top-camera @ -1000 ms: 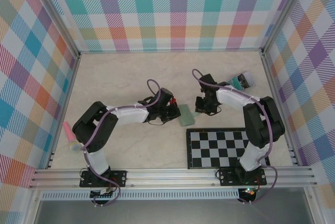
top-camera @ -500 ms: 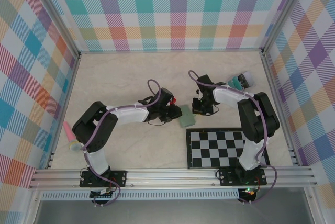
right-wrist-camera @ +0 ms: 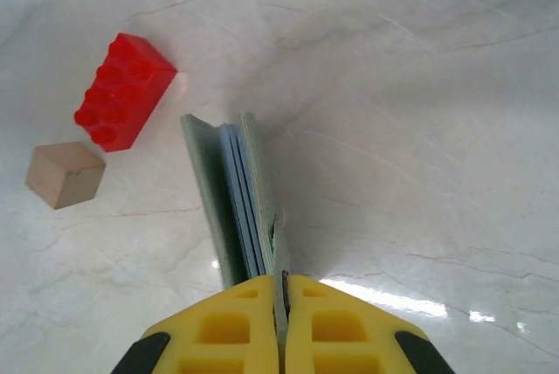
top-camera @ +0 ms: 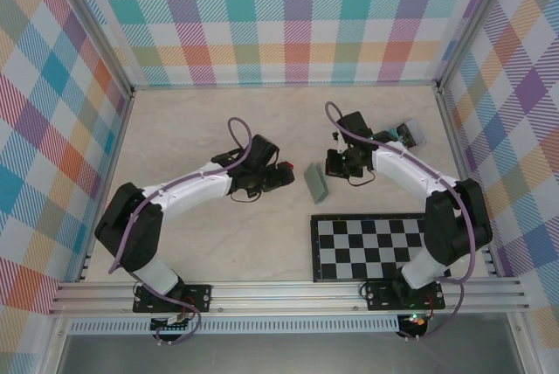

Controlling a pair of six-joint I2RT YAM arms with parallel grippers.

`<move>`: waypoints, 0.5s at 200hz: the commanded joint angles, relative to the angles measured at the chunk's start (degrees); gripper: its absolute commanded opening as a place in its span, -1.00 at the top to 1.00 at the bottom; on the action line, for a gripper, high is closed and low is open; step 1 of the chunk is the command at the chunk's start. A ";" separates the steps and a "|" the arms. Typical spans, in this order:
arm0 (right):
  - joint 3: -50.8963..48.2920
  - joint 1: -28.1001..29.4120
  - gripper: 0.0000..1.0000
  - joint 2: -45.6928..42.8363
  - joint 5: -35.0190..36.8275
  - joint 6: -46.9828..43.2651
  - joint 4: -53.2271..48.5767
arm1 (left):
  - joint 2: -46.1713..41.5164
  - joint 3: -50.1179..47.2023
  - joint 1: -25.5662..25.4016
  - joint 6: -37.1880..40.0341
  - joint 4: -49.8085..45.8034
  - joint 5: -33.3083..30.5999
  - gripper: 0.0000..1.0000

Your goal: Take the credit cards out of the card holder

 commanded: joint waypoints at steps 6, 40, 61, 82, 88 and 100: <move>1.56 1.83 0.96 -1.13 -5.92 -0.15 -0.24 | -4.46 -1.30 1.84 3.04 -5.08 -4.91 -0.95; 2.09 3.31 0.96 -1.06 -7.25 -0.24 0.35 | -8.63 -4.97 2.31 4.69 -3.25 -5.26 -1.00; 2.27 3.30 0.96 -0.08 -5.51 -0.39 -0.44 | -9.43 -5.28 2.44 3.95 -3.67 -4.67 -1.00; 2.03 3.33 0.96 0.10 -4.83 -0.18 -0.23 | -10.02 -5.46 2.44 4.35 -2.27 -2.47 -1.00; 2.01 3.31 0.96 0.22 -4.30 -0.04 -0.29 | -10.17 -5.50 2.44 4.44 -1.81 -2.09 -1.00; 2.11 3.24 0.96 0.23 -2.85 0.14 -0.70 | -10.28 -5.44 2.44 4.84 -1.28 -1.47 -1.00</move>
